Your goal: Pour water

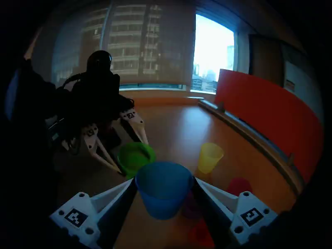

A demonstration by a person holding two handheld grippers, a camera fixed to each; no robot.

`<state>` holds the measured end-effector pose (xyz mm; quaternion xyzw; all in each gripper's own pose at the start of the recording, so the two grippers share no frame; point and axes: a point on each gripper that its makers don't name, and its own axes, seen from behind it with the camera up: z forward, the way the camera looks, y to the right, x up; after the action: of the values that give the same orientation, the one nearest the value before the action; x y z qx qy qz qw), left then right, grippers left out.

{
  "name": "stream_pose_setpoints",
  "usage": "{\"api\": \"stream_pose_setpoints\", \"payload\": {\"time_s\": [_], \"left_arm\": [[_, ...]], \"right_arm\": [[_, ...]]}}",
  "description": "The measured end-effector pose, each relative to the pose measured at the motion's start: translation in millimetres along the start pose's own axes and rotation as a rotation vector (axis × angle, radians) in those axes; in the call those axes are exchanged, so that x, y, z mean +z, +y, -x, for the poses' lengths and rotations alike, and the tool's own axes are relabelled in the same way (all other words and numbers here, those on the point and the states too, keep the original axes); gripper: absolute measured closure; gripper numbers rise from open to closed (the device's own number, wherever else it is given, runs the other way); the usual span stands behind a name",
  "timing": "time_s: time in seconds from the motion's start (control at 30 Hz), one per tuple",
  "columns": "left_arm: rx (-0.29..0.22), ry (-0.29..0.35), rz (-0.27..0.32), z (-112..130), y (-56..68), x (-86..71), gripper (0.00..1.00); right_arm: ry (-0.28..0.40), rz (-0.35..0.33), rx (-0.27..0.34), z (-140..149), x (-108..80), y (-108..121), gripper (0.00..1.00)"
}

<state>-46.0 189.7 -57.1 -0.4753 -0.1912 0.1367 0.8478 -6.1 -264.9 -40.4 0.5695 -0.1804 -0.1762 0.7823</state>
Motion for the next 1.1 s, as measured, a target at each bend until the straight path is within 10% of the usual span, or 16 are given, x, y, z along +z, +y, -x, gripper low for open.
{"api": "stream_pose_setpoints", "payload": {"time_s": [1.1], "left_arm": [[0.001,-0.106,0.018,27,-2.9,12.3,0.18]], "right_arm": [[-0.061,-0.077,-0.024,48,14.8,-24,0.07]]}}
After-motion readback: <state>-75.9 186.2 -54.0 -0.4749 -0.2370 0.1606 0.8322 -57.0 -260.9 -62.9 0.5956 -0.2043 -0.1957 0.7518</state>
